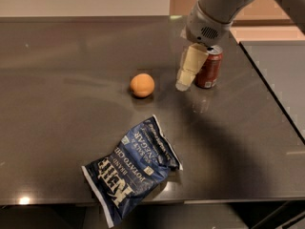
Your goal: Pick orange
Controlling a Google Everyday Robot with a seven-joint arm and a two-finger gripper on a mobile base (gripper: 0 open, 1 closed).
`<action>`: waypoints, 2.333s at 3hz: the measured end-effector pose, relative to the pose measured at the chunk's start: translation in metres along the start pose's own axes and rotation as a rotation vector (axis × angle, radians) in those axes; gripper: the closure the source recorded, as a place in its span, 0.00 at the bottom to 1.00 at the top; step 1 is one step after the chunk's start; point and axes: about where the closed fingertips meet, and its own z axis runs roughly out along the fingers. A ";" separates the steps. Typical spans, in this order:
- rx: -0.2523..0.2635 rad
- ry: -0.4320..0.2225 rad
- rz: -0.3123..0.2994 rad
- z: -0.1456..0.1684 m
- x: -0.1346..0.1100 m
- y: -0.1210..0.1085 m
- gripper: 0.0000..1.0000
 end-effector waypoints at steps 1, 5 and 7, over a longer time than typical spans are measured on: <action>-0.057 -0.008 -0.041 0.030 -0.024 0.006 0.00; -0.133 0.006 -0.041 0.103 -0.060 0.017 0.00; -0.148 0.016 -0.022 0.115 -0.068 0.018 0.39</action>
Offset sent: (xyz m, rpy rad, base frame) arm 0.0005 0.0856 -0.0653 -0.0160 0.1145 0.1526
